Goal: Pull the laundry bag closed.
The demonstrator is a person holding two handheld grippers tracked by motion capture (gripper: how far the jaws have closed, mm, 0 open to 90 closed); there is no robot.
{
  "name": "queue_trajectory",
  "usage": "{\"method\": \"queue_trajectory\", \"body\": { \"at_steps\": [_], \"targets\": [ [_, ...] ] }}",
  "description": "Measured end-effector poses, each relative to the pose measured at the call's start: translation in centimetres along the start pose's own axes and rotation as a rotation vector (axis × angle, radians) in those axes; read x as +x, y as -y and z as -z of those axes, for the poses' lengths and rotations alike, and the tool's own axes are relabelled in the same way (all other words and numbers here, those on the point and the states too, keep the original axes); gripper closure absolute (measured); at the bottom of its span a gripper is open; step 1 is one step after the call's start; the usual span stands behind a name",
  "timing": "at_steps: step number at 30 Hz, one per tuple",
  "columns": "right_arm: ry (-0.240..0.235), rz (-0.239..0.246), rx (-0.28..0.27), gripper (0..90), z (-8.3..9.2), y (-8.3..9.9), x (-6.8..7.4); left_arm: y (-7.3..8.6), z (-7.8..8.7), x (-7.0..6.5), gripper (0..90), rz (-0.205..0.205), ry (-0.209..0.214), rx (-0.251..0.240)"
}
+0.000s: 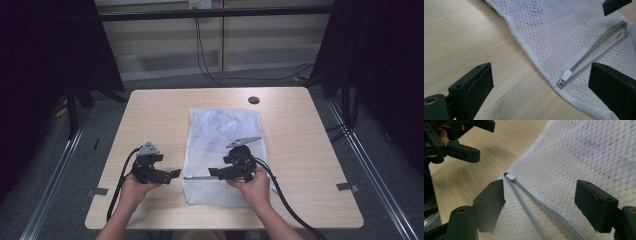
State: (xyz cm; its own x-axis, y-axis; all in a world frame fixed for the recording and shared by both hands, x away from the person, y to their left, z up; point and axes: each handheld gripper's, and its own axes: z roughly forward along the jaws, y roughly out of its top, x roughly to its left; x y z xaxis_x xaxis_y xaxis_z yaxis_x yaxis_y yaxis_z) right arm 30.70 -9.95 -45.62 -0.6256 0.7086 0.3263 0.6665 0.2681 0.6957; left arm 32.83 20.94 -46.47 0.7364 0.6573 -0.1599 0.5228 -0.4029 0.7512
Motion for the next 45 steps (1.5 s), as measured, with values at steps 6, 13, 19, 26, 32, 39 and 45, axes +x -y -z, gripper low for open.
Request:
{"method": "queue_trajectory", "body": {
  "at_steps": [6,13,19,26,32,39,45],
  "targets": [
    [0.001,0.013,0.004,25.0,-0.7,-0.1,0.3,0.1,0.4,0.1,5.8,0.003,-0.004,0.003],
    [0.0,-0.005,0.002,25.5,-1.1,-0.5,0.6,0.0,0.5,0.1,5.7,0.004,0.001,0.002],
    [-0.017,-0.025,0.016,26.7,-1.7,-0.6,0.7,0.1,0.5,0.1,5.7,0.001,0.001,0.004],
    [-0.027,-0.02,0.019,29.6,-2.2,-0.8,0.9,0.1,0.7,0.1,5.7,0.005,-0.001,0.002],
    [-0.04,-0.017,0.032,33.5,-2.9,-1.0,1.3,0.2,0.8,0.1,5.7,0.001,0.001,0.009],
    [-0.063,-0.021,0.037,38.9,-3.5,-1.3,1.4,0.4,1.0,0.2,5.8,0.005,0.003,0.014],
    [-0.076,-0.023,0.051,41.2,-4.1,-1.4,1.7,0.5,1.3,0.2,5.8,0.006,-0.002,0.018]
  ]
}}
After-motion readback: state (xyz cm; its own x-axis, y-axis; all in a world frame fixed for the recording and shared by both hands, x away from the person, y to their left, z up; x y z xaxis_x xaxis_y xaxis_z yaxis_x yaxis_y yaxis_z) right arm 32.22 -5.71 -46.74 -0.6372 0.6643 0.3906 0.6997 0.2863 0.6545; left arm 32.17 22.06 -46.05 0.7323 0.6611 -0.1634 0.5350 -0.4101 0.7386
